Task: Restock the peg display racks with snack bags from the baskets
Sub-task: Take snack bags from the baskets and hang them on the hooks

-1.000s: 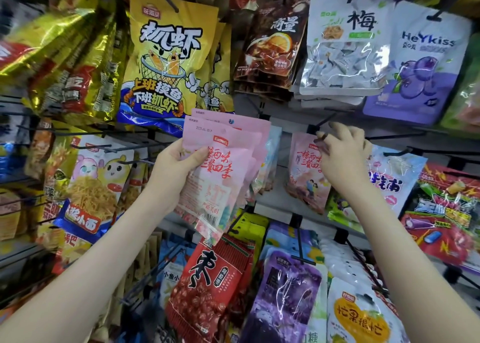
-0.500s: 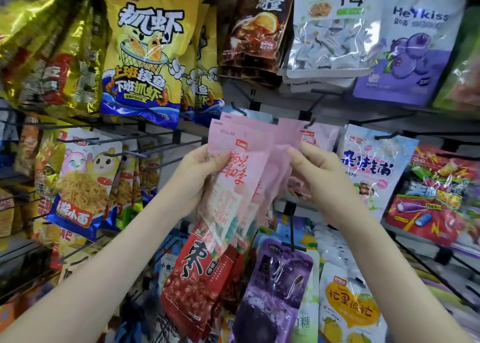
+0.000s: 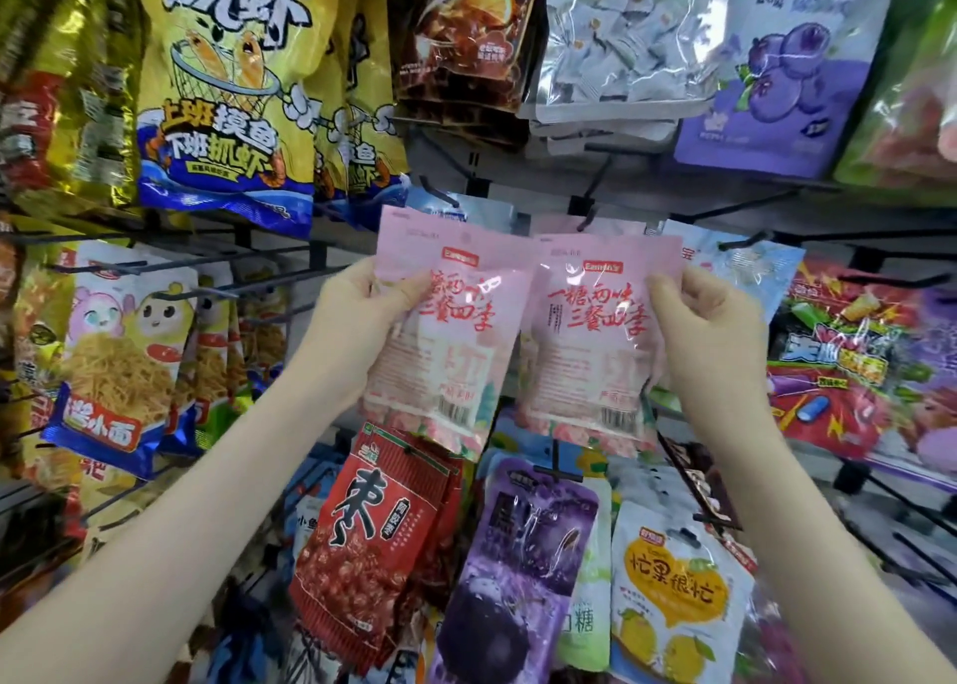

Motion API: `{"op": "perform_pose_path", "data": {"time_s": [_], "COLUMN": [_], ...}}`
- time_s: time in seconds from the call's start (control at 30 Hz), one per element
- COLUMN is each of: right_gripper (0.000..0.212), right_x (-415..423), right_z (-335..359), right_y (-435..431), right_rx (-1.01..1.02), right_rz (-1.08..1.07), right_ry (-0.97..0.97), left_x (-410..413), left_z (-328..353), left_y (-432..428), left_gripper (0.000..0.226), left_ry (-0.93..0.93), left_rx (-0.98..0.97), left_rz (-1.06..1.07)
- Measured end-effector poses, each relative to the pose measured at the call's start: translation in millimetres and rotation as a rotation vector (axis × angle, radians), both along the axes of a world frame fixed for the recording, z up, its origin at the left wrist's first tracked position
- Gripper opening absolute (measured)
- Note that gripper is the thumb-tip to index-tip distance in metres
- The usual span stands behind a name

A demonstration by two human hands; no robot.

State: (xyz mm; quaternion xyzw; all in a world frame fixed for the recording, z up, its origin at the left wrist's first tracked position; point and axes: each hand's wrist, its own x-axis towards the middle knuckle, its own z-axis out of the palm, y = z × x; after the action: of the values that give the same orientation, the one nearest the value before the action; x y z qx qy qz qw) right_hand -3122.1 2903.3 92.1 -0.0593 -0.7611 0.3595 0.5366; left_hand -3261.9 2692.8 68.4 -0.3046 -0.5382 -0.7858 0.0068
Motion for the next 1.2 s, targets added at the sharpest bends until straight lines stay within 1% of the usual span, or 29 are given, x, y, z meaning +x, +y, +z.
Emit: {"op": "perform_pose_path", "data": {"time_s": [0.1, 0.17, 0.2, 0.23, 0.27, 0.3, 0.37, 0.43, 0.5, 0.57, 0.63, 0.7, 0.77, 0.83, 0.9, 0.97, 1.03, 1.07, 1.13, 1.2], "right_gripper": [0.033, 0.02, 0.018, 0.023, 0.031, 0.038, 0.043, 0.043, 0.04, 0.039, 0.043, 0.054, 0.066, 0.068, 0.067, 0.067, 0.068, 0.064, 0.046, 0.031], "right_x": [6, 4, 2, -2, -7, -12, -19, -24, -28, -30, -30, -29, -29, -30, -30, -28, -23, -20, -16, -16], "right_z": [-7, -14, -20, -25, -29, -33, -36, -37, -37, -35, -33, -29, -25, -25, -25, -21, -14, -10, -8, -9], "right_y": [-29, -52, -59, -64, -67, -67, -66, -62, -58, -57, -57, -57, -54, -51, -47, -41, -35, -33, -34, -33], "right_rx": [0.219, 0.36, 0.423, 0.474, 0.519, 0.547, 0.586, 0.656, 0.72, 0.683, 0.625, 0.59, 0.561, 0.572, 0.559, 0.443, 0.263, 0.163, -0.007, -0.11], "right_rz": [-0.122, -0.11, -0.092, -0.078, -0.048, 0.0, 0.094, 0.107, 0.079, 0.023, -0.036, -0.069, -0.058, -0.017, 0.007, -0.02, -0.047, -0.018, 0.122, 0.213], "right_ry": [0.1, 0.157, 0.168, 0.148, 0.094, 0.021, -0.092, -0.119, -0.107, -0.136, -0.16, -0.179, -0.251, -0.302, -0.281, -0.222, -0.156, -0.144, -0.144, -0.106], "left_x": [8, 17, 23, 28, 33, 36, 40, 39, 39, 39, 38, 35, 33, 32, 31, 30, 27, 26, 26, 24], "left_z": [-3, -5, -5, -4, -3, -3, -1, -3, -5, -7, -10, -12, -14, -15, -15, -15, -13, -12, -10, -10], "left_y": [13, 21, 24, 28, 30, 31, 31, 30, 28, 27, 25, 22, 22, 25, 28, 28, 27, 27, 27, 30], "left_gripper": [0.007, 0.006, 0.002, 0.008, 0.013, 0.013, 0.021, 0.024, 0.025, 0.023, 0.022, 0.029, 0.038, 0.03, 0.024, 0.023, 0.026, 0.026, 0.023, 0.014], "left_ry": [0.06, 0.122, 0.163, 0.208, 0.233, 0.229, 0.169, 0.146, 0.133, 0.131, 0.172, 0.252, 0.291, 0.296, 0.266, 0.241, 0.238, 0.232, 0.233, 0.225], "left_rx": [-0.036, -0.056, -0.076, -0.091, -0.089, -0.053, 0.022, 0.05, 0.073, 0.093, 0.09, 0.037, -0.042, -0.045, -0.004, 0.009, -0.003, -0.007, -0.017, -0.02], "left_rz": [0.177, 0.251, 0.271, 0.274, 0.239, 0.161, -0.005, -0.077, -0.122, -0.159, -0.186, -0.177, -0.148, -0.131, -0.113, -0.097, -0.09, -0.085, -0.065, -0.057]}}
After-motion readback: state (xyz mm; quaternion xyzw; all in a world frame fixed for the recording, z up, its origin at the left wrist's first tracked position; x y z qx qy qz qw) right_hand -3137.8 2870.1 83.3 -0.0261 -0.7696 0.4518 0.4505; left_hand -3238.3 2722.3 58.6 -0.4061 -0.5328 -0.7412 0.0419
